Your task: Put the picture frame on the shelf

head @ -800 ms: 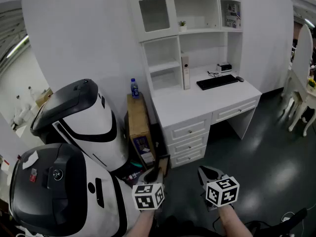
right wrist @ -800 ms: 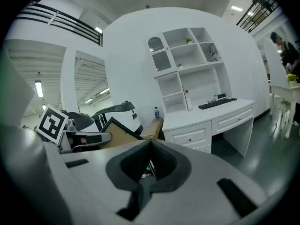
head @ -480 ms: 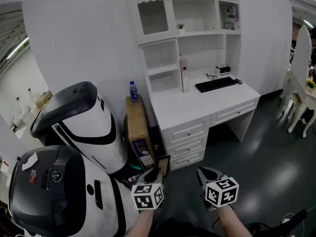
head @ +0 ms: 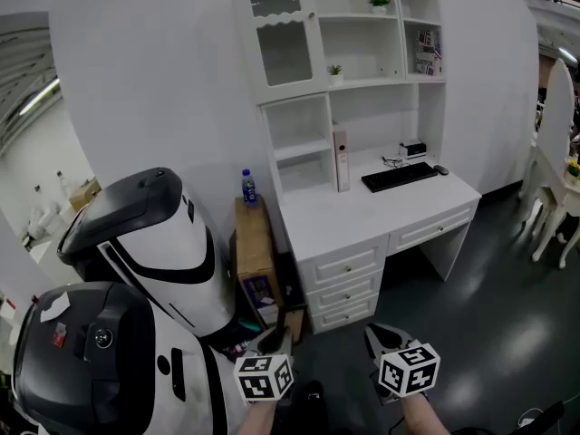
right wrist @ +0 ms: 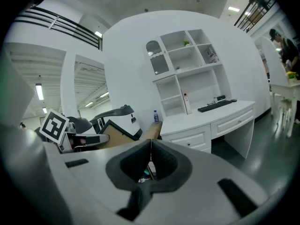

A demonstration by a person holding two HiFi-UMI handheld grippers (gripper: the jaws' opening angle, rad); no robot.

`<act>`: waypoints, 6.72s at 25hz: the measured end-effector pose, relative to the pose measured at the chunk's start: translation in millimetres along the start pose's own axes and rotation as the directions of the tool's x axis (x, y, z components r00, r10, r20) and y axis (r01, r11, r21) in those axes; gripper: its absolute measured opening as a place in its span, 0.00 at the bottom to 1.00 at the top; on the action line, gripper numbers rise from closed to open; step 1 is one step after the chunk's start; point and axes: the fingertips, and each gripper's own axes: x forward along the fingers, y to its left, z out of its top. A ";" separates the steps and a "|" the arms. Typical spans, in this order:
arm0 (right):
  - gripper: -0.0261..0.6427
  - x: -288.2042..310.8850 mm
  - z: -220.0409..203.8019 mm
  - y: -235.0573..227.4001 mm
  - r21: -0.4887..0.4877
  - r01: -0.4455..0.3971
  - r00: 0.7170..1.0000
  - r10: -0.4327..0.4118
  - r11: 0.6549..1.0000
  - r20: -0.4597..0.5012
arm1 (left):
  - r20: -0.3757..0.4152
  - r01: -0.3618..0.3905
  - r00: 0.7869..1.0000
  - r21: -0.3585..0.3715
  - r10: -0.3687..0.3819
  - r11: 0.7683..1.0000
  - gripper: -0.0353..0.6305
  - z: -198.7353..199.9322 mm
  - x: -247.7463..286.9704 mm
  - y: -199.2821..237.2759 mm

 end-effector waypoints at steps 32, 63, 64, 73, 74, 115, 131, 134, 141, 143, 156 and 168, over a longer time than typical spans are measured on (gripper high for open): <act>0.04 320.8 149.7 -113.5 0.069 0.145 0.988 -0.148 0.987 0.035 | 0.067 0.087 0.994 0.058 -0.091 0.995 0.13 170.8 300.2 166.0; 0.04 440.4 214.3 -184.2 0.042 0.052 0.999 -0.052 0.998 0.002 | 0.092 0.020 0.995 0.163 -0.036 0.986 0.13 266.9 436.0 181.7; 0.04 442.1 215.8 -185.4 0.041 0.049 0.999 -0.049 0.998 0.002 | 0.102 0.017 0.994 0.181 -0.036 0.983 0.13 274.6 438.1 179.7; 0.04 452.1 230.8 -189.6 0.030 0.027 0.999 -0.027 0.999 0.016 | 0.167 0.008 0.984 0.335 -0.068 0.942 0.13 334.7 450.0 155.7; 0.04 453.0 231.3 -189.8 0.029 0.024 1.000 -0.024 0.999 0.016 | 0.174 0.009 0.982 0.348 -0.074 0.937 0.13 340.6 451.4 153.0; 0.04 478.2 241.6 -252.0 0.085 0.055 0.998 -0.057 0.995 0.015 | 0.175 -0.101 0.967 0.931 -0.187 0.350 0.12 439.6 594.1 76.9; 0.04 514.2 272.7 -245.9 0.044 0.003 0.999 -0.004 0.999 0.034 | 0.149 -0.105 0.970 0.969 -0.190 0.223 0.12 412.7 628.1 86.9; 0.04 519.7 270.6 -241.9 0.046 -0.008 1.000 0.006 0.999 0.026 | 0.145 -0.111 0.970 0.978 -0.195 0.179 0.12 402.2 628.9 86.5; 0.04 523.7 266.2 -241.2 0.040 -0.003 1.000 0.003 0.999 0.013 | 0.130 -0.108 0.970 0.987 -0.204 0.115 0.12 384.6 633.6 89.9; 0.04 523.4 264.9 -241.6 0.040 -0.003 1.000 0.003 0.999 0.010 | 0.121 -0.101 0.972 0.989 -0.202 0.108 0.12 380.0 635.6 91.9; 0.04 524.1 260.7 -244.4 0.049 -0.004 1.000 0.004 0.999 -0.004 | 0.080 -0.067 0.980 0.995 -0.182 0.079 0.13 368.4 648.6 102.0; 0.04 526.5 257.8 -247.9 0.056 -0.008 1.000 0.009 0.998 -0.015 | 0.048 -0.040 0.986 0.998 -0.161 0.053 0.14 365.4 663.8 112.4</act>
